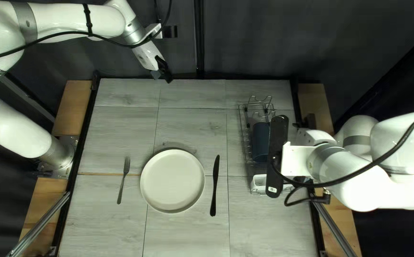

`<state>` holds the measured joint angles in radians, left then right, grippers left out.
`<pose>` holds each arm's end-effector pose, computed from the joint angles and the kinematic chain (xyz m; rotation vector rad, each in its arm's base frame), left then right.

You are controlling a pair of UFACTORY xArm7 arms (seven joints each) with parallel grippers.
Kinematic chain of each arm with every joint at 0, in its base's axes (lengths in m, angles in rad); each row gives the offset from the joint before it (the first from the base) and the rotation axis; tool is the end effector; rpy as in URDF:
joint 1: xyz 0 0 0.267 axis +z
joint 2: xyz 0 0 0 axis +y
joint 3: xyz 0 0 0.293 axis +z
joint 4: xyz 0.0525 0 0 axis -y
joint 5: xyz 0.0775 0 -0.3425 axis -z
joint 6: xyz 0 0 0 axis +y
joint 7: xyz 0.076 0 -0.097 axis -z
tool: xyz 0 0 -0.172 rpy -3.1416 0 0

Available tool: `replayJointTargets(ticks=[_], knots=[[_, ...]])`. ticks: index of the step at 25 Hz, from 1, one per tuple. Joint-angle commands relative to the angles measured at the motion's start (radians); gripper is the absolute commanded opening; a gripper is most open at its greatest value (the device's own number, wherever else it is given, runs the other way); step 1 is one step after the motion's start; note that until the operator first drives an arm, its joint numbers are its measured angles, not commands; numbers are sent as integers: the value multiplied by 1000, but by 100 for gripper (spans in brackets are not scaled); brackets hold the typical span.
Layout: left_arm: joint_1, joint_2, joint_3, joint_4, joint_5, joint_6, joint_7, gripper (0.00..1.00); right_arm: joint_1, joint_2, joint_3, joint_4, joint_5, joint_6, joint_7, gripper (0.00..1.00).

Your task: Pick up and place plate onto table. Place down one fork to the left of the plate. Place spoon and knife to the right of the plate. Place cup above the knife and spoon

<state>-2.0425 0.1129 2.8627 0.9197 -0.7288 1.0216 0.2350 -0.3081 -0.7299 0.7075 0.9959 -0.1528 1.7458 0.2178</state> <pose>0.4024 0.2492 0.2224 2.3045 1.2231 0.4128 0.2456 0.0628 0.3599 2.5242 -0.0118 -0.0019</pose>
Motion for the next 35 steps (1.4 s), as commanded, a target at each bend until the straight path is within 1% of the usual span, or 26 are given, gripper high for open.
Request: replayJointTargets(ticks=[1,6,10,14,18,22,26,28,29,31,32,33,35], knots=[[12,57,19,-60,-19,5,18,100,0,0,0,0,0,0,0,100],[25,128,46,-111,-33,33,38,100,0,0,0,0,0,0,0,100],[33,207,79,-151,-48,77,72,100,0,0,0,0,0,0,0,100],[39,276,102,-203,-60,88,96,100,0,0,0,0,0,0,0,100],[37,313,104,-235,-69,87,97,100,0,0,0,0,0,0,0,100],[14,338,98,-241,-99,105,107,100,0,0,0,0,0,0,0,100],[-33,306,77,-194,-135,134,139,100,0,0,0,0,0,0,0,100],[-56,269,62,-154,-141,153,160,100,0,0,0,0,0,0,0,100],[-76,232,41,-116,-140,165,167,100,0,0,0,0,0,0,0,100],[-95,182,20,-65,-126,188,179,100,0,0,0,0,0,0,0,100],[-108,140,5,-20,-108,212,188,100,0,0,0,0,0,0,0,100],[-113,121,0,1,-98,226,195,100,0,0,0,0,0,0,0,100],[-130,47,-11,80,-70,284,237,100,0,0,0,0,0,0,0,100]])
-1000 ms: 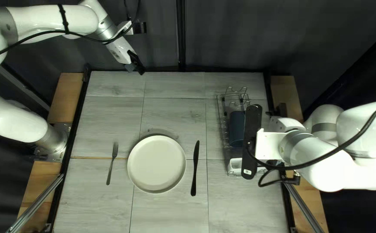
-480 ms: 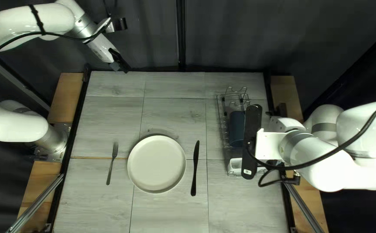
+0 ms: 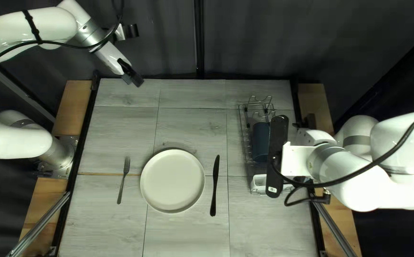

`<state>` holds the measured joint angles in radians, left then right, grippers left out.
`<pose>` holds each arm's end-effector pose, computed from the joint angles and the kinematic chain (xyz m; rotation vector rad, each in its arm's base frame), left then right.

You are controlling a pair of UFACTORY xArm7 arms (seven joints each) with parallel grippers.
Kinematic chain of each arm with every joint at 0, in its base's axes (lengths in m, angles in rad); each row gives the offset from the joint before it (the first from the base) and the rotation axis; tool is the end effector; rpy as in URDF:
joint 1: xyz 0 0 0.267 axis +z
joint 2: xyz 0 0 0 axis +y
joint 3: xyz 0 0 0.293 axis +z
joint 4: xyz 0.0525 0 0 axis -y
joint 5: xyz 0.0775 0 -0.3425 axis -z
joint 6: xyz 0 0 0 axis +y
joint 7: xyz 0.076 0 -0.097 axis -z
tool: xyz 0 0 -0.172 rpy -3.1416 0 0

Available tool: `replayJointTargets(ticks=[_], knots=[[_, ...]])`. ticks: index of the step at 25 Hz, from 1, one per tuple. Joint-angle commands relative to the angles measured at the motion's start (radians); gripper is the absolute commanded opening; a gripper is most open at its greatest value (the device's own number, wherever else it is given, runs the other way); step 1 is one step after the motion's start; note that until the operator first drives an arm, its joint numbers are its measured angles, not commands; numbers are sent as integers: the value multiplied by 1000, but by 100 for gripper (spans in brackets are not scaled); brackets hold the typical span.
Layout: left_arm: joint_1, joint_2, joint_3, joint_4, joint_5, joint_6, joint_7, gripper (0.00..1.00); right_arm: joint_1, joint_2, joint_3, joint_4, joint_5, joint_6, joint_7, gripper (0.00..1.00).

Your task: Pick up and place plate onto table. Place down one fork to the left of the plate. Place spoon and knife to the right of the plate. Place cup above the knife and spoon

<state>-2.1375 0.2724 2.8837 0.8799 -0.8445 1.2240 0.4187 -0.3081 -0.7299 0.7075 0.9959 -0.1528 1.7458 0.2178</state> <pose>0.4112 0.1525 0.2757 2.3404 0.8157 0.4410 0.2456 0.0628 0.3599 2.5242 -0.0118 -0.0019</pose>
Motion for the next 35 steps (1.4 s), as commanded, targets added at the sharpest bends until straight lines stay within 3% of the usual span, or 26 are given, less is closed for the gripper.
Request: replayJointTargets(ticks=[1,5,9,20,28,35], knots=[[-38,-130,-33,138,52,95,67,100,0,0,0,0,0,0,0,100],[-52,-236,-47,237,85,149,129,100,0,0,0,0,0,0,0,100],[-64,-262,-59,262,87,160,154,100,0,0,0,0,0,0,0,100],[-163,-226,-161,215,-21,-24,110,100,0,0,0,0,0,0,0,100],[-183,-192,-175,167,-92,-28,174,100,0,0,0,0,0,0,0,100],[-230,-115,-205,105,-254,-48,266,100,0,0,0,0,0,0,0,100]])
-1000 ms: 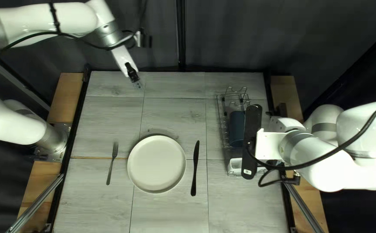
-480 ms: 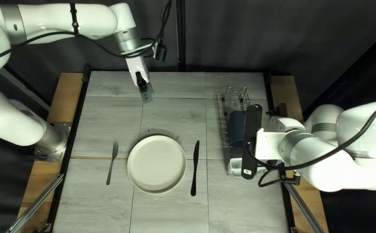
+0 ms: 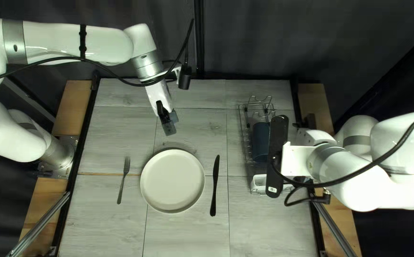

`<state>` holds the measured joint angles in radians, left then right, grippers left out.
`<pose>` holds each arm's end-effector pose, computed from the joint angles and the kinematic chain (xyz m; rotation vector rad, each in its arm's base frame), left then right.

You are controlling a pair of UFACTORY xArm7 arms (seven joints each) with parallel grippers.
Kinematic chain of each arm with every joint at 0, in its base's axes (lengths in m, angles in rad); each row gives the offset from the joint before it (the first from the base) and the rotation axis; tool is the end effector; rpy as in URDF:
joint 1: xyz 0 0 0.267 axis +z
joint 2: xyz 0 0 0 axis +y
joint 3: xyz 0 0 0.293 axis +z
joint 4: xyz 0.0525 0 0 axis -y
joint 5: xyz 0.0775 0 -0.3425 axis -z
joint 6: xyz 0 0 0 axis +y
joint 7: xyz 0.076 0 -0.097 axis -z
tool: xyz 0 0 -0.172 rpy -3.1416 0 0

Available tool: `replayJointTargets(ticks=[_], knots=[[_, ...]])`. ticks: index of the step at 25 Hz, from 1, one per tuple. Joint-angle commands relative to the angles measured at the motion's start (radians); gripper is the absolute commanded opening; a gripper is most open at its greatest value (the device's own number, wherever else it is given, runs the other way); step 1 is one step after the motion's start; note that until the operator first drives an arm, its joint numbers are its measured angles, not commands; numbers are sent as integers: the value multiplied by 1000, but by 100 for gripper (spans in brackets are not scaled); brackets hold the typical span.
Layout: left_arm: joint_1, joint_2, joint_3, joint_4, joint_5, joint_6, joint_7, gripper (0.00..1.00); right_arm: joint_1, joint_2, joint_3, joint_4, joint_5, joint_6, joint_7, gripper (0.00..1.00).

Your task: Pick up and place plate onto table. Place down one fork to the left of the plate. Place spoon and knife to the right of the plate. Place cup above the knife and spoon

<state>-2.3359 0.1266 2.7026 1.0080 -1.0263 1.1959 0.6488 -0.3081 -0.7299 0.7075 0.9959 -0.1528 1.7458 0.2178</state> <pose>0.5016 -0.0118 0.2981 2.2956 0.1847 0.4704 0.2456 0.0628 0.3599 2.5242 -0.0118 -0.0019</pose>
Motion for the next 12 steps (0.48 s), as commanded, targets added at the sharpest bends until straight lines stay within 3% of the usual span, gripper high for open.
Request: replayJointTargets(ticks=[1,5,10,12], knots=[[-41,31,-34,-20,-81,-31,32,100,0,0,0,0,0,0,0,100],[-75,-18,-74,16,-106,-50,66,100,0,0,0,0,0,0,0,100],[-91,-150,-90,111,-80,39,197,100,0,0,0,0,0,0,0,100],[-109,-164,-107,124,-65,-6,172,100,0,0,0,0,0,0,0,100]])
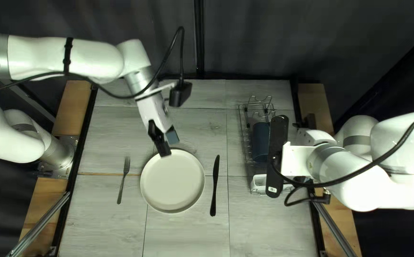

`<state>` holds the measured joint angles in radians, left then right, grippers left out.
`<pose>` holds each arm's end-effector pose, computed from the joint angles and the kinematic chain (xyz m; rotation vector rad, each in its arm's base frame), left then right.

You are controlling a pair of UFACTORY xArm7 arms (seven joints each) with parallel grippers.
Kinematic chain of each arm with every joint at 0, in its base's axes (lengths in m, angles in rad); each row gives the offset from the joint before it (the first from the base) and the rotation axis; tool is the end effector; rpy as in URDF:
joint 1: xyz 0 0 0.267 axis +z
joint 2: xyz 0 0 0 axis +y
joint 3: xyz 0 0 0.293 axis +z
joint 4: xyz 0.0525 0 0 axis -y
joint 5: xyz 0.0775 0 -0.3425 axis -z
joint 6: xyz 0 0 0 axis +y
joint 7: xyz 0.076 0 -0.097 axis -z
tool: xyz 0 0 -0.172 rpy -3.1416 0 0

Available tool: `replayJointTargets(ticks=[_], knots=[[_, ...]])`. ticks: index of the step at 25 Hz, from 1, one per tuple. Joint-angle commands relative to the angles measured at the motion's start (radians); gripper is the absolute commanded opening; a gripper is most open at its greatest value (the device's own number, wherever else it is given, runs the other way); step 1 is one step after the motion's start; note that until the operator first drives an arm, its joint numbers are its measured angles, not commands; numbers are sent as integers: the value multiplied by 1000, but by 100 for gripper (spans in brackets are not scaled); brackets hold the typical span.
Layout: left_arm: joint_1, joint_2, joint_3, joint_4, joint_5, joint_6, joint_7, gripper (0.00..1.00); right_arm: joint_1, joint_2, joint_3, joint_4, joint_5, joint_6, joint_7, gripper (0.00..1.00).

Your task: Pick up and place plate onto table. Place down one fork to the left of the plate. Place spoon and knife to the right of the plate. Place cup above the knife and spoon

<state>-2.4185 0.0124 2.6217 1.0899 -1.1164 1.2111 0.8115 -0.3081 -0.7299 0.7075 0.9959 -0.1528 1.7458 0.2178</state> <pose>0.5236 -0.0988 0.3101 2.1657 -0.1245 0.4808 0.2456 0.0628 0.3599 2.5242 -0.0118 -0.0019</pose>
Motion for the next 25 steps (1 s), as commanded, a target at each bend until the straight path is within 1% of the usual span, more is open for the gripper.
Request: replayJointTargets(ticks=[1,10,11,13,14,15,16,17,18,19,20,21,22,24,25], knots=[[-27,-50,-26,42,25,-21,10,100,0,0,0,0,0,0,0,100],[-27,-50,-26,42,25,-21,10,100,0,0,0,0,0,0,0,100],[-17,-6,-18,-6,-19,-14,8,100,0,0,0,0,0,0,0,100],[-20,152,-22,-99,-55,-73,-124,100,0,0,0,0,0,0,0,100],[-20,207,-27,-126,-58,-91,-174,100,0,0,0,0,0,0,0,100],[-18,323,-44,-173,-50,-119,-293,100,0,0,0,0,0,0,0,100],[-18,369,-53,-188,-42,-132,-348,100,0,0,0,0,0,0,0,100],[-13,455,-80,-207,-12,-149,-477,100,0,0,0,0,0,0,0,100],[-5,505,-103,-210,18,-155,-571,100,0,0,0,0,0,0,0,100],[1,528,-118,-208,40,-157,-628,100,0,0,0,0,0,0,0,100],[20,577,-147,-197,92,-145,-752,100,0,0,0,0,0,0,0,100],[29,591,-160,-189,116,-140,-802,100,0,0,0,0,0,0,0,100],[47,625,-176,-178,160,-115,-892,100,0,0,0,0,0,0,0,100],[73,649,-196,-156,216,-81,-993,100,0,0,0,0,0,0,0,100],[96,662,-212,-130,264,-45,-1073,100,0,0,0,0,0,0,0,100]])
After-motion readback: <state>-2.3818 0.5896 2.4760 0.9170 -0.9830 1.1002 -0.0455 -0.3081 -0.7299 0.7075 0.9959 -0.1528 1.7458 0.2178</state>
